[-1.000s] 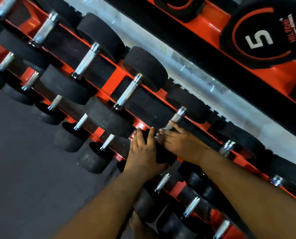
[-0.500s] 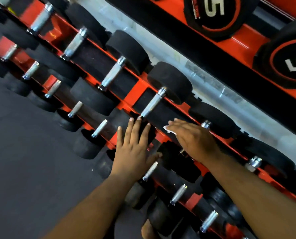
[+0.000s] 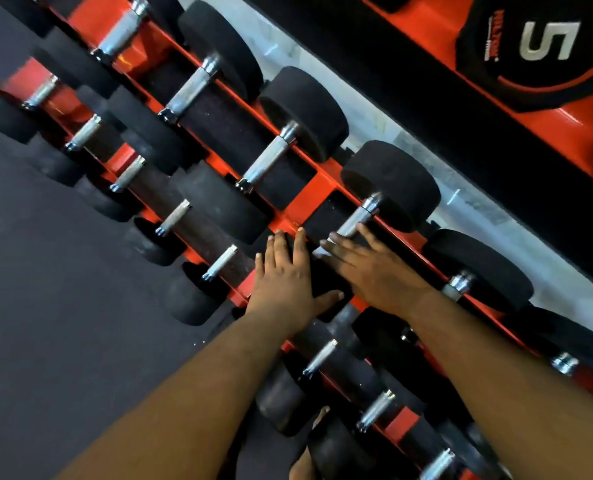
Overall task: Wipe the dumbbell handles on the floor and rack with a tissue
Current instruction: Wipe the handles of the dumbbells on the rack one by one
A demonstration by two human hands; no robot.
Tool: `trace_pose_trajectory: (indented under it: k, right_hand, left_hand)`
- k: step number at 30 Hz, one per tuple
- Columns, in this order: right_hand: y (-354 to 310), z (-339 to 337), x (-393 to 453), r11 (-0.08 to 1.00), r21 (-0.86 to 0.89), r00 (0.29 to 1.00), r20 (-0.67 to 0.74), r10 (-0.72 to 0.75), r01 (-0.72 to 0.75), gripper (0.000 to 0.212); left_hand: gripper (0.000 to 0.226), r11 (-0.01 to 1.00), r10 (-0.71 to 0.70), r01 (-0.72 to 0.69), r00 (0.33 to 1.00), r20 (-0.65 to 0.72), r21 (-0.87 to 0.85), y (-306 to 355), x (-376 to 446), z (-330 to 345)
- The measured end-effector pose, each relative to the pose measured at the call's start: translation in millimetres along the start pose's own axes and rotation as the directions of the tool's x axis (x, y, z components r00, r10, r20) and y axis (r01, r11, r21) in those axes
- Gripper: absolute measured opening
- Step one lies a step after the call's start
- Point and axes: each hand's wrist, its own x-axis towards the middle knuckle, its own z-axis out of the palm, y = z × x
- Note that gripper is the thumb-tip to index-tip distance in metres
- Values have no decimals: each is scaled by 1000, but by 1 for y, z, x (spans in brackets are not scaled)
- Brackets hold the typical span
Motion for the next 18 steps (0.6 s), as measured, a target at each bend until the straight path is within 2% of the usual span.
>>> trace_pose_trajectory:
  k: [3,6,10,13,16,18]
  right_hand:
    - [8,-1,2,1000,5,999,-54,-8,9,54]
    - [8,0,23,996,90,993,-118,31,-20,41]
    - [6,3,18,986,166,993,-114,20,-1,43]
    - [7,3,3,992,127,991,-134,10,7,47]
    - [7,9,20,991,135,986,-166,33,-11,40]
    - [6,13,35,989,139,990,-123,63,-46,45]
  left_hand:
    - [127,1000,-11,12,999,39,-16,0,2,-3]
    - [135,996,-20,24,999,49,-80,1,2,-5]
    - [151,983,-55,69,995,86,-169,-2,10,-9]
    - [149,986,-44,58,995,90,-154,-3,11,-9]
    - [146,986,-38,50,996,81,-158,-4,11,-8]
    - [144,987,-37,50,995,90,-154,-3,11,-9]
